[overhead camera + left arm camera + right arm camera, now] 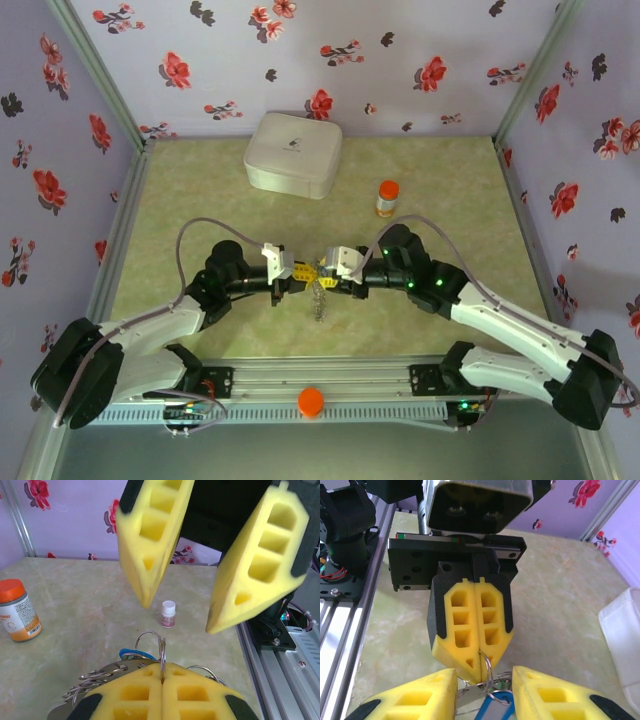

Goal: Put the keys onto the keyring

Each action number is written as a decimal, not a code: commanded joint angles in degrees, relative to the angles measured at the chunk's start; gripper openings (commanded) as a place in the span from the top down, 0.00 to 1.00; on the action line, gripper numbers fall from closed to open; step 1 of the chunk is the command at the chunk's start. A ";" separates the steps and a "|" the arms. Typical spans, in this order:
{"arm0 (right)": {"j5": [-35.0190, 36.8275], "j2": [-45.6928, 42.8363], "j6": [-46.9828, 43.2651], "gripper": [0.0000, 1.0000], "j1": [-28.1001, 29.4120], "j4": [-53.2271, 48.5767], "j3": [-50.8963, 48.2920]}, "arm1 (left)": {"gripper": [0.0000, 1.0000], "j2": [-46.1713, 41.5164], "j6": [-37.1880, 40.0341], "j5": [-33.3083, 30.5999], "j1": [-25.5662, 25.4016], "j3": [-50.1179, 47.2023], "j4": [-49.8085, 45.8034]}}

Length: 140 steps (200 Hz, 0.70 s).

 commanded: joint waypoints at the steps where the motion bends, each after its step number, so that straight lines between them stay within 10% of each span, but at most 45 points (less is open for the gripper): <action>1: -0.56 1.25 2.96 0.65 -0.22 1.68 -0.46 | 1.00 0.12 0.25 1.82 0.39 0.81 4.47; 118: -2.14 5.17 -0.02 1.00 -0.27 -2.89 2.11 | 1.00 -0.79 1.87 0.09 0.39 0.53 3.96; 140: 0.06 5.74 0.30 1.00 -0.25 -6.07 4.45 | 0.66 -2.14 6.68 -2.88 0.32 2.68 -5.64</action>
